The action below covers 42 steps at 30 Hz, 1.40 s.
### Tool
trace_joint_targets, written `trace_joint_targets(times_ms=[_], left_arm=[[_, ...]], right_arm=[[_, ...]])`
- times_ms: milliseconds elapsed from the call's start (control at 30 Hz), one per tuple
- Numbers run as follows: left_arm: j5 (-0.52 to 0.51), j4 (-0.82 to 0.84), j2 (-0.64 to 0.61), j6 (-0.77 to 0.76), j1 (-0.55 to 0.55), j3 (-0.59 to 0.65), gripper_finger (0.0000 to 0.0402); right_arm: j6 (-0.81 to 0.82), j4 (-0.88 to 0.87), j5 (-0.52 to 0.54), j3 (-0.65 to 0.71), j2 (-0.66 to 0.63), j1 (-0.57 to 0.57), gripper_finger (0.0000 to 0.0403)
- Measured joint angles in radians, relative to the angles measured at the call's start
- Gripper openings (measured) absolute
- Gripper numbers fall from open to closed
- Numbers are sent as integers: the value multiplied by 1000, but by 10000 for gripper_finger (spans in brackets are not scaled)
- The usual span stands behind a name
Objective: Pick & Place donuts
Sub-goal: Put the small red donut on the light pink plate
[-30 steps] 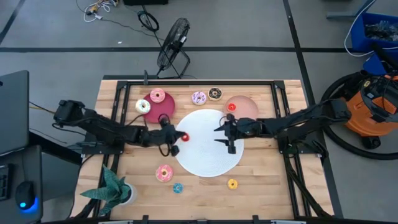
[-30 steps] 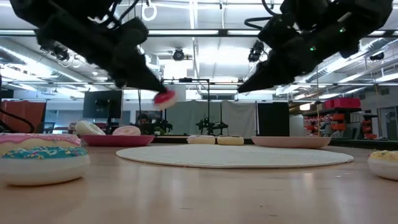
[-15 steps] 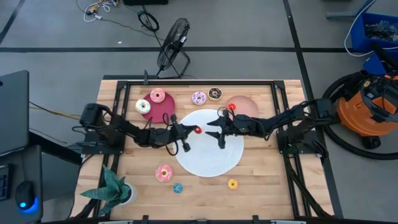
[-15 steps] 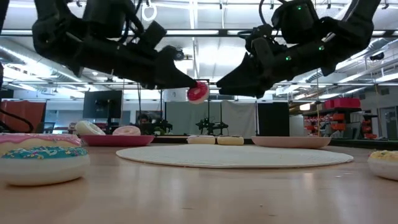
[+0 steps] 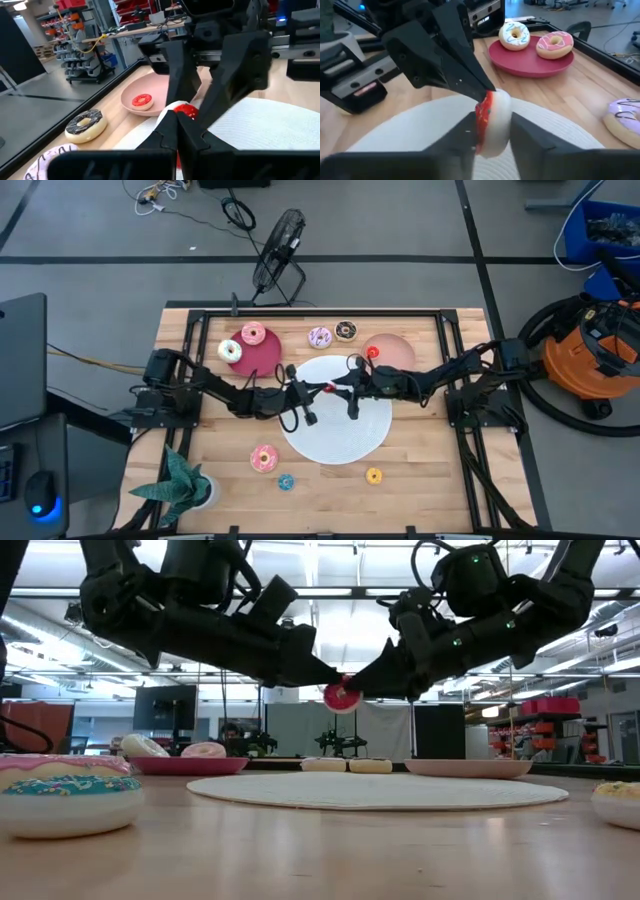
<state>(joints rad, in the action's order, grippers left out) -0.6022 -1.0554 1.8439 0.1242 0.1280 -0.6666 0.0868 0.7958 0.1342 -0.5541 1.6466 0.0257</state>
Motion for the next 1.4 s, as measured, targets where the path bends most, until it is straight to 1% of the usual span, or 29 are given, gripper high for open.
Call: trace_joint_targets(times_ms=[100,167,233,367,467,533,600,667,767,867,967,1067,1167,1333,1400], left_arm=[[1,8,0,-7,0,0,5],[5,28,0,-12,0,-2,16],[1,64,0,-13,1,-1,37],[-16,158,0,-28,0,-1,99],[-27,228,0,-61,-2,0,142],[-27,269,0,-83,-3,0,164],[-27,293,0,-100,-3,0,180],[-27,292,0,-120,-3,0,189],[-27,293,0,-128,-3,0,193],[-27,294,0,-112,-2,0,190],[-27,295,0,-108,-2,0,183],[-27,298,0,-105,-2,0,178],[-27,298,0,-105,-2,0,177],[-27,298,0,-103,-3,0,177],[-27,298,0,-103,-3,0,177]], right_arm=[[-30,-20,5,0,-7,0,49],[-52,-67,4,-2,-28,0,19],[-61,-160,6,-1,-70,9,13],[-43,-396,12,-1,-184,72,19],[-38,-593,62,-1,-271,161,10],[-23,-700,66,0,-325,252,8],[-8,-789,43,0,-370,361,8],[7,-837,-20,0,-391,478,8],[13,-854,-137,0,-385,644,8],[8,-863,-229,0,-351,770,8],[-15,-858,-358,0,-317,852,8],[-42,-851,-460,0,-287,896,7],[-55,-841,-490,0,-250,913,7],[-85,-794,-493,0,-167,917,7],[-98,-770,-476,0,-148,917,10]])
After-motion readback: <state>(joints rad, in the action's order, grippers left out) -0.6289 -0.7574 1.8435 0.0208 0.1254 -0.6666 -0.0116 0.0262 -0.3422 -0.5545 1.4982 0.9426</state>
